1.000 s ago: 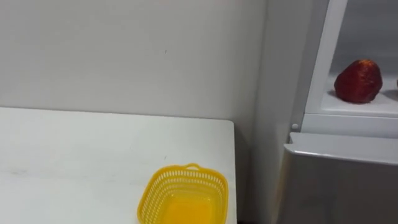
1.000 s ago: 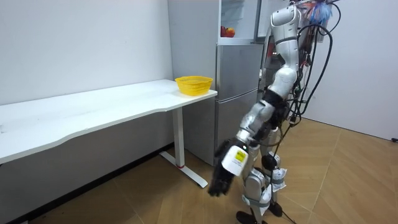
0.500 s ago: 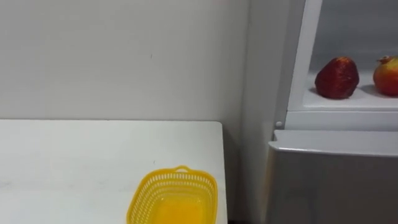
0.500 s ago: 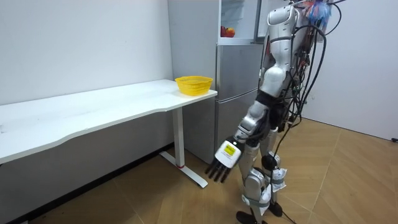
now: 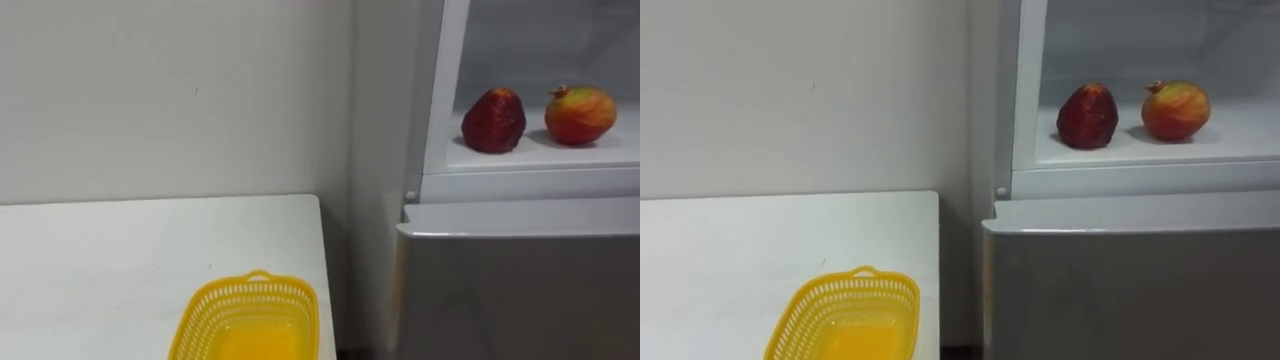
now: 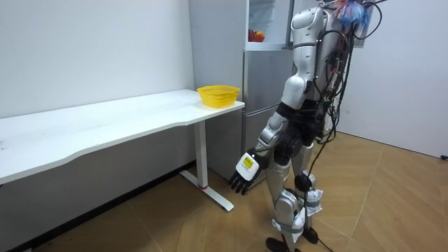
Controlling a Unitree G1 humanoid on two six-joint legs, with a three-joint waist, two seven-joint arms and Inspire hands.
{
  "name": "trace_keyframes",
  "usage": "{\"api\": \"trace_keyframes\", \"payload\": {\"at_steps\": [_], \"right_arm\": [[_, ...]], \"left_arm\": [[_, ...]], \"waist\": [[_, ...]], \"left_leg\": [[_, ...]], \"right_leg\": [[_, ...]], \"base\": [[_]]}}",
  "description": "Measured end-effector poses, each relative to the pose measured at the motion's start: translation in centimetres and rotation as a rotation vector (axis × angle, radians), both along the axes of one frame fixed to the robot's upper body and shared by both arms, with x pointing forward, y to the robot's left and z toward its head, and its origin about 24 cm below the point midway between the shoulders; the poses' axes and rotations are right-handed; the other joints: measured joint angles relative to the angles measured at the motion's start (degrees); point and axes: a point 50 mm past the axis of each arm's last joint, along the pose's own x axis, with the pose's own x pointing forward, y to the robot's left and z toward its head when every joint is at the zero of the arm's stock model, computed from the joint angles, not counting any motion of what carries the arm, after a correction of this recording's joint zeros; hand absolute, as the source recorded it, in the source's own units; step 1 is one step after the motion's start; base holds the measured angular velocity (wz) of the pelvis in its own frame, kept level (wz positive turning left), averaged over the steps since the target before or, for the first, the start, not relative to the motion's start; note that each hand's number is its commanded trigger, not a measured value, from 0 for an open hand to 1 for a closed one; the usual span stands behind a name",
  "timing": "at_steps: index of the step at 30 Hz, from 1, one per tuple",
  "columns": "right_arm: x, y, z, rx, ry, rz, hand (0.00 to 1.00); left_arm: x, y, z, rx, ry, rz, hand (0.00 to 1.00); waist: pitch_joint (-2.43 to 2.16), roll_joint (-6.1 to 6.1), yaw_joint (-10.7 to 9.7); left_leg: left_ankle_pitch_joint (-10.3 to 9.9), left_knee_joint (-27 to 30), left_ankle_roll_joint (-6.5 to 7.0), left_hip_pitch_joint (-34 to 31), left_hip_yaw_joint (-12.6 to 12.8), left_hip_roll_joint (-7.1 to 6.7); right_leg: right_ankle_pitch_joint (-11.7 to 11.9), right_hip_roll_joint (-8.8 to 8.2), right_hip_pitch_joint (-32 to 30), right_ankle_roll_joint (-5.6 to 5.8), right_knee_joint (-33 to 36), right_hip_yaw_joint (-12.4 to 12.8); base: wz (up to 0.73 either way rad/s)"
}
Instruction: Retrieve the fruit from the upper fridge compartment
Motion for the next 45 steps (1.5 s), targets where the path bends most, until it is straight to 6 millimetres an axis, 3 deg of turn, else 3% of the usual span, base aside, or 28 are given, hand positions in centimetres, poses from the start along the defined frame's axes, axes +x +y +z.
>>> {"api": "trace_keyframes", "payload": {"at_steps": [5,9,11,18,21,24,34,37,42,45], "right_arm": [[3.9,0.6,1.7,-0.051,-0.223,0.018,0.0],[8.4,1.3,6.2,-0.144,-0.558,0.124,0.0],[9.5,1.7,8.6,-0.176,-0.691,0.152,0.0],[10.6,3.5,17.4,-0.293,-1.129,0.221,0.0],[10.9,4.2,20.4,-0.364,-1.287,0.255,0.0],[11.1,5.1,22.3,-0.363,-1.392,0.274,0.0],[12.0,8.7,25.3,-0.28,-1.575,0.416,0.0],[12.6,9.1,25.9,-0.281,-1.603,0.465,0.0],[13.4,9.1,27.1,-0.308,-1.667,0.483,0.0],[13.9,9.2,27.9,-0.323,-1.701,0.503,0.0]], "left_arm": [[0.3,-0.1,0.1,0.018,-0.014,-0.044,0.0],[0.7,0.0,0.3,0.045,-0.05,-0.059,0.0],[0.9,-0.2,0.3,0.047,-0.072,-0.065,0.0],[0.9,-0.2,0.5,0.048,-0.119,-0.079,0.0],[0.4,0.0,0.5,0.071,-0.11,-0.088,0.0],[0.1,-0.1,0.5,0.074,-0.107,-0.097,0.0],[0.4,-0.5,0.3,0.056,-0.083,-0.204,0.0],[0.4,-0.3,0.4,0.054,-0.082,-0.207,0.0],[0.9,0.3,0.6,0.057,-0.088,-0.221,0.0],[1.0,0.3,0.6,0.059,-0.09,-0.221,0.0]], "waist": [[-0.09,0.03,-0.44],[-0.01,0.38,-0.79],[-0.01,0.34,-1.14],[-0.17,0.58,-1.83],[-0.28,0.37,-2.98],[-0.38,0.41,-2.64],[-0.54,1.12,-1.56],[-0.52,0.74,-0.97],[0.04,-0.71,-0.22],[-0.04,-1.24,0.28]], "left_leg": [[0.06,0.44,0.04,-0.49,0.8,0.11],[0.09,0.13,0.01,-0.12,2.15,0.24],[0.09,-0.1,0.01,0.11,2.57,0.25],[0.07,-0.84,-0.02,-0.01,4.64,0.55],[0.06,-1.3,-0.04,-0.03,4.84,0.64],[0.03,-1.38,-0.08,-0.14,5.82,0.92],[0.06,-1.23,-0.03,-0.68,5.75,1.07],[0.29,-1.24,0.03,-0.75,5.54,1.0],[0.49,-1.17,-0.05,-0.79,4.13,0.99],[0.48,-1.18,-0.06,-0.92,3.8,0.99]], "right_leg": [[0.01,0.12,-0.81,-0.01,0.51,0.47],[0.06,0.45,-1.37,-0.01,0.72,1.79],[0.07,0.56,-1.25,-0.01,0.49,2.34],[0.31,1.04,-2.56,-0.05,0.9,4.14],[0.33,1.22,-3.3,-0.08,1.36,4.85],[0.75,1.65,-3.36,-0.17,1.42,6.02],[1.14,1.64,-4.12,-0.27,2.36,5.84],[1.24,1.52,-4.12,-0.29,2.33,5.39],[1.36,1.29,-3.48,-0.34,2.05,2.88],[1.36,1.19,-3.46,-0.33,2.05,1.72]], "base": [[-0.04],[-0.15],[-0.12],[-0.17],[-0.08],[-0.21],[-0.01],[0.05],[0.13],[0.08]]}}
